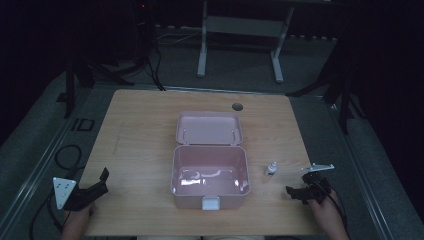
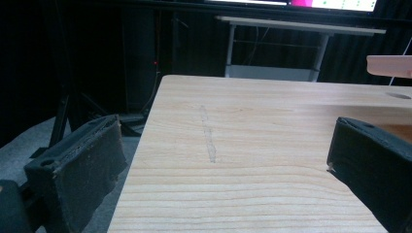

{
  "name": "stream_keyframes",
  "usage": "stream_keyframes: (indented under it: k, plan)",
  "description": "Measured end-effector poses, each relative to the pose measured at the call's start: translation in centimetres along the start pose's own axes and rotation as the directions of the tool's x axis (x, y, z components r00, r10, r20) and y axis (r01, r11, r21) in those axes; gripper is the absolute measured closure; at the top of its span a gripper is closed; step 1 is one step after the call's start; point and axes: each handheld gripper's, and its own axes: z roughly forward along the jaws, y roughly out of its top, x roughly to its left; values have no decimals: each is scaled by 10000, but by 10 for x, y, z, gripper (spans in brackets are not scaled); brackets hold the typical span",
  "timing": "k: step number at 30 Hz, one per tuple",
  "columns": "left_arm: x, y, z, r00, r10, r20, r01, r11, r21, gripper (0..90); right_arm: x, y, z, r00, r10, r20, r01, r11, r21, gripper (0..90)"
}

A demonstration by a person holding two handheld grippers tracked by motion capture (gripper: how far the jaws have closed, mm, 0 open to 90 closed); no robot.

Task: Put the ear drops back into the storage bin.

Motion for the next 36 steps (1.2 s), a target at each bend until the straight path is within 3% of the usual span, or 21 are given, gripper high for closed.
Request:
stream_keyframes:
  k: [3,4,7,15,23,26,27,28,29,31,34,36]
  plan:
    - [0,0,0,10000,-9,2,9,10000,-5,4,4,3,-2,9994,-324,-70,328,9975,632,112]
    - [0,0,0,10000,-11,2,11,10000,-4,4,5,5,-3,9988,-381,-319,410,9946,958,112]
    - [0,0,0,10000,-11,2,11,10000,-4,4,7,7,-4,9981,-528,-322,565,9902,1279,113]
    - [0,0,0,10000,-24,-4,24,10000,-12,4,13,12,-6,9908,-1199,-622,1325,9520,2760,112]
    - [0,0,0,10000,-34,-13,34,10000,-11,4,18,19,-7,9752,-2070,-779,2205,8828,4147,114]
    - [0,0,0,10000,-37,-15,36,10000,-3,4,19,23,-7,9681,-2330,-922,2485,8455,4727,123]
    - [0,0,0,10000,-37,-15,36,10000,-3,4,19,23,-7,9681,-2330,-922,2485,8455,4727,123]
    - [0,0,0,10000,-42,-18,42,10000,-7,4,20,24,-7,9668,-2358,-989,2535,8337,4906,123]
    - [1,0,0,10000,-44,-17,44,10000,-9,4,21,26,-7,9641,-2420,-1095,2633,8159,5149,124]
    - [1,0,0,10000,-41,-16,41,10000,-9,4,23,29,-8,9588,-2548,-1254,2816,7962,5356,132]
    - [0,0,0,10000,-39,-4,39,10000,-9,4,26,32,-8,9549,-2593,-1445,2949,7737,5608,132]
    - [0,0,0,10000,-32,-4,32,10000,-18,4,26,35,-6,9550,-2526,-1552,2955,7696,5660,131]
